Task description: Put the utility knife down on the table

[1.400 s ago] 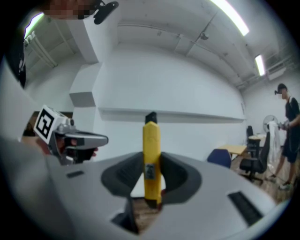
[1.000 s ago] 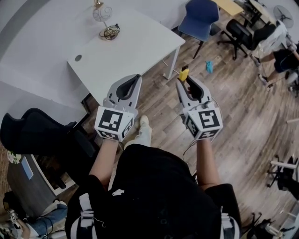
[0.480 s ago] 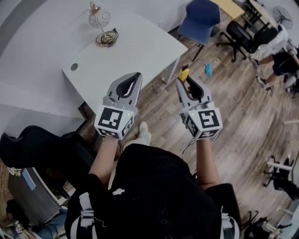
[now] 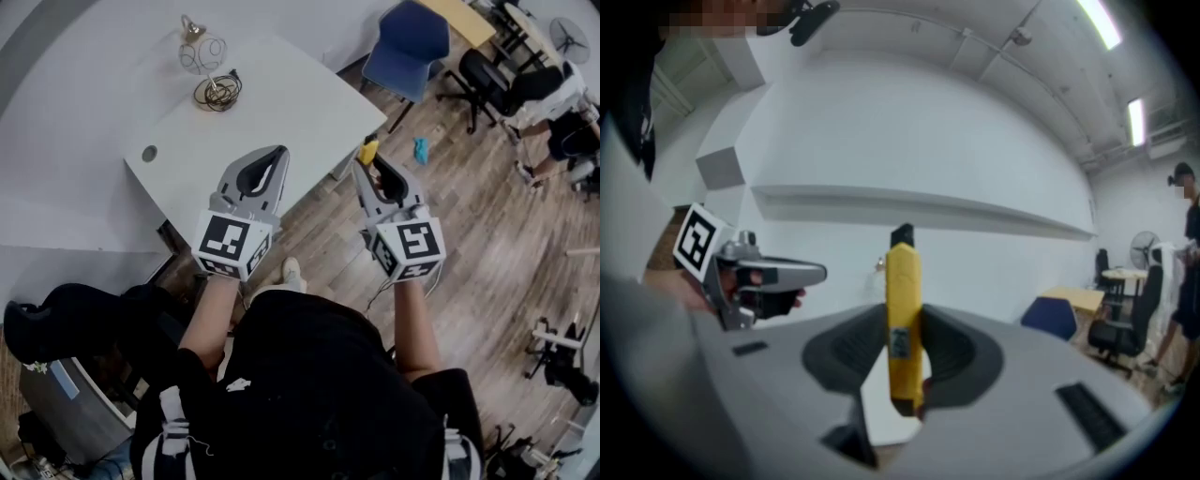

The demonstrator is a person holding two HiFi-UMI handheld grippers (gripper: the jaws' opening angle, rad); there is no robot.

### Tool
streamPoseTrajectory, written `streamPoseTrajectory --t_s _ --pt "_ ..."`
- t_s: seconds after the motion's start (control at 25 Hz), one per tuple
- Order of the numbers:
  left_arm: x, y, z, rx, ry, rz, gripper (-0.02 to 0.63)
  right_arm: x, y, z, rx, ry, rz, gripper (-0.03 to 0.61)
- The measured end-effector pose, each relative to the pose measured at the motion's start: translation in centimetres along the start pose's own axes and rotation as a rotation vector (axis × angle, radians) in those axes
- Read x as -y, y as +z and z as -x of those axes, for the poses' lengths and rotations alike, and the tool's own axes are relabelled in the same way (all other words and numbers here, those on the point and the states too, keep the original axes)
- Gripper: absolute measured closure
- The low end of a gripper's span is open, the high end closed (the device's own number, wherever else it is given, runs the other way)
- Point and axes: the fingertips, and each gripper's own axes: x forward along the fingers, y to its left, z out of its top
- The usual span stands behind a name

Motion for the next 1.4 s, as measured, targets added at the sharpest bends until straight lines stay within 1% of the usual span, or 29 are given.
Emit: streamPoseTrajectory --t_s 0.12,0.36,0.6,0.8,1.04,1.24,1.4 --pt "-1.9 -0.4 -1.2 -0.008 -0.002 0.008 0.598 0.2 0.0 -2.3 -0.008 0.001 -0.003 0.442" --pt "-4.5 -0.8 -2.8 -0.023 0.001 0.024 0.598 0.4 -0.4 -5.4 -0.030 0.011 -0.012 0.442" --pt "-6.1 -1.3 -4.2 -0.030 0.001 0.039 0.598 1.2 -0.2 -7.5 -0.039 0.010 -0.012 0.442" --pt "-6.2 -1.5 -5.5 -0.032 0.005 0.043 0.598 2.2 -0.1 -8.8 -0.041 0.026 -0.008 0.442" --pt "-7.9 -1.9 -7.0 -0.043 0.076 0.044 0.598 3.8 0.2 -11.7 -0.030 0.087 -0.012 0.443" --pt "-9.2 -2.2 -8.9 -0.051 0.150 0.041 0.598 5.4 0.2 -14.9 -0.032 0.163 -0.019 0.442" --pt "-10.7 -2.1 -10.6 -0.058 0.220 0.040 0.598 6.3 0.3 -17.8 -0.042 0.241 -0.013 0.442"
